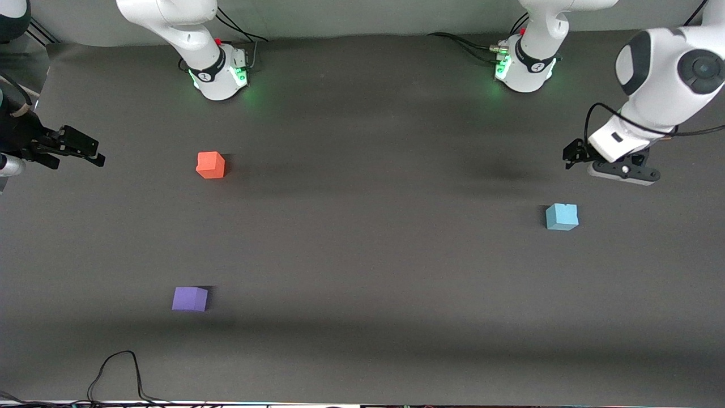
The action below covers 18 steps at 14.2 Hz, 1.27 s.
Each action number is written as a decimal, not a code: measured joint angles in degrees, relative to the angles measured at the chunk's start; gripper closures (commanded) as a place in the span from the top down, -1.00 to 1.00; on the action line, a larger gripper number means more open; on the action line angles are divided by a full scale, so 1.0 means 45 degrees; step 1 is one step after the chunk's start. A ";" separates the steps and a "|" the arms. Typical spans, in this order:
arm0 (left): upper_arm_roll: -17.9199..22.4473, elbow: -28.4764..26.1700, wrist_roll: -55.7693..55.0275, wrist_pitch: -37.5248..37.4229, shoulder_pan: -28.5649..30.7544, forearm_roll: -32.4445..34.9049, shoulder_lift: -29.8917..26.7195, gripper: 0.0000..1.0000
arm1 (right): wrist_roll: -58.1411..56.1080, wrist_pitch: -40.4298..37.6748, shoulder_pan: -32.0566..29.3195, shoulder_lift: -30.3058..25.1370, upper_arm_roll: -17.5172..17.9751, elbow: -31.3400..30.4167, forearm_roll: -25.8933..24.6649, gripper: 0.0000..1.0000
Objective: Place blue block between orange and purple blocks
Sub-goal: 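Lower the open left gripper over the light-blue cube, then close the left gripper on the light-blue cube and lift it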
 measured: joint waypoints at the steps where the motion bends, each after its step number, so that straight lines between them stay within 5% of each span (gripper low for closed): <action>1: 0.0002 -0.0059 0.0009 0.0468 0.0076 0.0031 0.0360 1.00 | 0.0000 0.0000 0.0000 0.0000 -0.0001 0.0000 0.0000 1.00; 16: 0.0002 -0.0114 0.0069 0.5650 0.0452 0.0057 0.5318 1.00 | 0.0000 0.0000 0.0000 0.0000 -0.0010 0.0000 0.0000 1.00; 17: 0.0003 -0.0094 0.0078 0.5827 0.0501 0.0057 0.5508 0.95 | 0.0000 0.0000 0.0000 0.0000 -0.0010 -0.0001 0.0000 1.00; 18: 0.0002 -0.0059 0.0083 0.5880 0.0521 0.0057 0.5626 0.63 | 0.0000 0.0000 0.0000 0.0000 -0.0010 0.0000 0.0000 1.00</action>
